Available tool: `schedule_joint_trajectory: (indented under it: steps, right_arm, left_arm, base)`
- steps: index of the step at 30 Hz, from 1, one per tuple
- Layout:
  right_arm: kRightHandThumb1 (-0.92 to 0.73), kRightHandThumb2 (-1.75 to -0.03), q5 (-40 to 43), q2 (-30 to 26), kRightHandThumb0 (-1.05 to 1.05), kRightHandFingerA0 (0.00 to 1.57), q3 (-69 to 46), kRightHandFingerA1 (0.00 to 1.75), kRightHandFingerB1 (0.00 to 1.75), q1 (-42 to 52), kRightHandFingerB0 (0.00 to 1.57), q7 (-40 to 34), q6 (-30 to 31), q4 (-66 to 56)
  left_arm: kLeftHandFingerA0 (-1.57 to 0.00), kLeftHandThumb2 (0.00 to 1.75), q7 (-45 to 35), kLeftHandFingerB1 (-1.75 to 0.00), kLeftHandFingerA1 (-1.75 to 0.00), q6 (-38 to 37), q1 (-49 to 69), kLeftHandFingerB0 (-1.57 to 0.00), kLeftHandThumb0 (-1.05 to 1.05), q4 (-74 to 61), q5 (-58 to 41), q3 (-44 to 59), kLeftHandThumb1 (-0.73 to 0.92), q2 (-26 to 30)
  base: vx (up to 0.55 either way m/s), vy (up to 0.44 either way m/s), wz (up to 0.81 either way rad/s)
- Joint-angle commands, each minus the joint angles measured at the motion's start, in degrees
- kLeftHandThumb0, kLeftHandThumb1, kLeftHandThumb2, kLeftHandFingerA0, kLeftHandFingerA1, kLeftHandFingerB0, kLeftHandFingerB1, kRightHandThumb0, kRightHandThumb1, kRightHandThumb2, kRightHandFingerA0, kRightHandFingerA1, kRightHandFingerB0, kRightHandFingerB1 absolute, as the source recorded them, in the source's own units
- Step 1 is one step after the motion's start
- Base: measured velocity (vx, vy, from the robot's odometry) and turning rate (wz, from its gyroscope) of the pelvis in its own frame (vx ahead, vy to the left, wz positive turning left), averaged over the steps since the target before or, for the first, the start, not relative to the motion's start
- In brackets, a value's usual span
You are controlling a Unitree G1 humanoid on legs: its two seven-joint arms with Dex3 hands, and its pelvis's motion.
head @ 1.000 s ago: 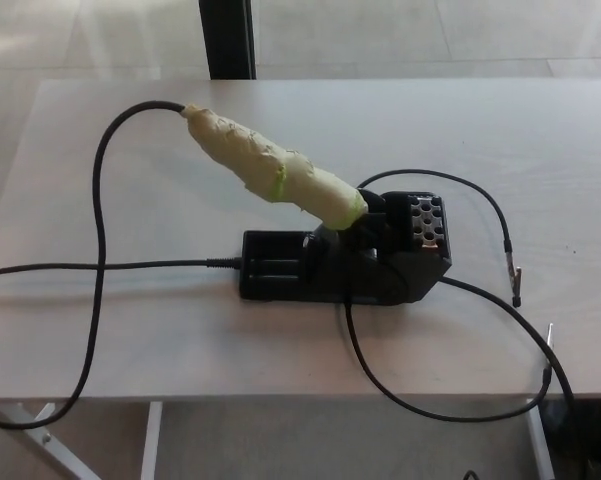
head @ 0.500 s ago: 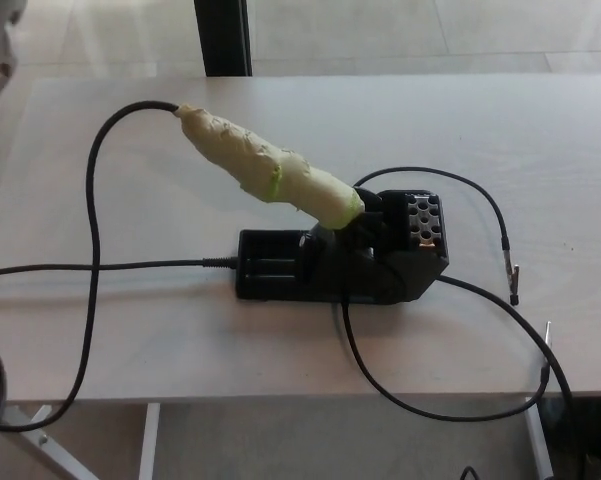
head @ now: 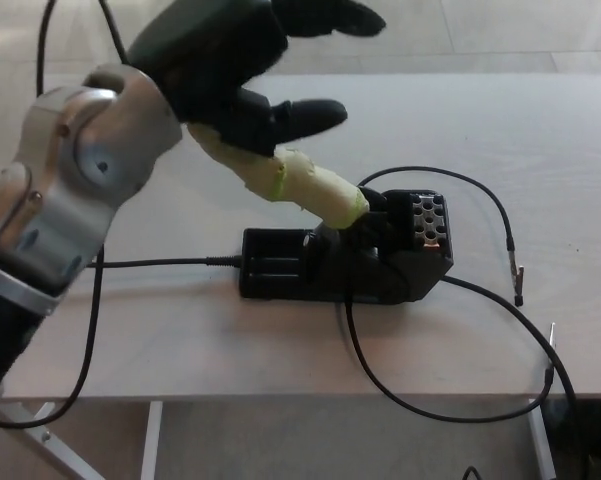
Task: Use the left hand of the robot to grab the soldering gun kept on the middle of the table and pull it out of its base and keep it on the left side of the base
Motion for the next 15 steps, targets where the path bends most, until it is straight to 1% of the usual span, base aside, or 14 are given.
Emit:
schedule_joint_trajectory:
  steps: [1, 2, 3, 6, 7, 8, 9, 10, 11, 13, 15]
  right_arm:
    - [-0.65, -0.59, 0.6, -1.9, -0.50, 0.28, 0.3, 0.55, 0.31, -0.3, 0.27, -0.5, -0.9, 0.4]
    - [-0.65, -0.59, 0.6, -1.9, -0.50, 0.28, 0.4, 0.55, 0.31, -0.3, 0.27, -0.6, -1.0, 0.4]
    - [-0.51, -0.84, 0.5, -2.0, -0.55, 0.28, 0.6, 0.61, 0.44, -0.3, 0.19, -0.5, -1.0, 0.3]
    - [-0.51, -0.84, 0.5, -2.2, -0.56, 0.29, 0.9, 0.61, 0.44, -0.7, 0.20, -0.6, -0.6, 0.2]
    - [-0.66, -0.61, 0.7, -2.3, -0.50, 0.32, 0.9, 0.58, 0.30, -0.6, 0.27, -0.6, -0.6, 0.1]
    - [-0.66, -0.61, 0.7, -2.3, -0.50, 0.32, 0.9, 0.58, 0.30, -0.6, 0.27, -0.6, -0.6, 0.1]
    - [-0.66, -0.61, 1.1, -2.3, -0.51, 0.31, 0.6, 0.56, 0.30, -0.9, 0.28, -0.6, -0.1, 0.4]
    - [-0.66, -0.61, 1.1, -2.2, -0.51, 0.31, 0.7, 0.56, 0.30, -0.9, 0.28, -0.6, -0.1, 0.3]
    - [-0.66, -0.61, 1.0, -2.3, -0.51, 0.30, 0.7, 0.55, 0.30, -1.0, 0.27, -0.6, -0.3, 0.6]
    - [-0.66, -0.61, 0.9, -2.3, -0.51, 0.30, 0.8, 0.55, 0.30, -1.1, 0.27, -0.6, -0.3, 0.6]
    - [-0.66, -0.61, 0.8, -2.3, -0.50, 0.32, 1.0, 0.58, 0.30, -1.5, 0.28, -0.8, -0.2, 0.2]
  left_arm:
    - [-0.28, 0.67, -4.9, -0.40, -0.56, -1.6, 0.5, -0.37, -0.73, 0.3, 5.6, -1.8, 0.89, 2.0]
    - [-0.28, 0.67, -5.0, -0.40, -0.56, -1.8, 0.5, -0.37, -0.73, 0.3, 5.8, -1.7, 0.89, 2.0]
    - [-0.27, 0.67, -5.4, -0.43, -0.59, -3.1, 0.4, -0.37, -0.75, 0.9, 6.7, -2.1, 0.91, 2.8]
    - [-0.24, 0.73, -8.4, -0.42, -0.58, -1.2, -0.2, -0.35, -0.82, 1.0, 7.4, -2.3, 0.92, 3.5]
    - [-0.23, 0.74, -9.3, -0.42, -0.58, -0.7, -0.3, -0.34, -0.84, 0.8, 7.5, -2.2, 0.92, 3.7]
    - [-0.23, 0.74, -9.4, -0.42, -0.58, -0.7, -0.3, -0.34, -0.84, 0.8, 7.6, -2.2, 0.92, 3.6]
    - [-0.22, 0.75, -12.1, -0.40, -0.55, 0.9, -0.5, -0.32, -0.86, 0.0, 7.8, -2.4, 0.92, 4.3]
    - [-0.22, 0.75, -12.2, -0.40, -0.55, 0.9, -0.5, -0.32, -0.86, 0.0, 7.9, -2.2, 0.92, 4.2]
    - [-0.20, 0.74, -14.1, -0.39, -0.52, 0.1, -0.9, -0.32, -0.85, -0.6, 9.5, -3.0, 0.92, 5.6]
    - [-0.20, 0.74, -14.6, -0.39, -0.52, 0.0, -0.9, -0.32, -0.85, -0.8, 9.9, -2.9, 0.92, 5.7]
    - [-0.23, 0.72, -14.6, -0.38, -0.54, -2.9, -1.2, -0.34, -0.80, -0.9, 12.9, -3.7, 0.92, 7.8]
  base:
    - [0.00, 0.000, 0.00]
    - [0.00, 0.000, 0.00]
    - [0.00, 0.000, 0.00]
    - [0.00, 0.000, 0.00]
    - [0.00, 0.000, 0.00]
    - [0.00, 0.000, 0.00]
    - [0.00, 0.000, 0.00]
    - [0.00, 0.000, 0.00]
    - [0.00, 0.000, 0.00]
    - [0.00, 0.000, 0.00]
    - [0.00, 0.000, 0.00]
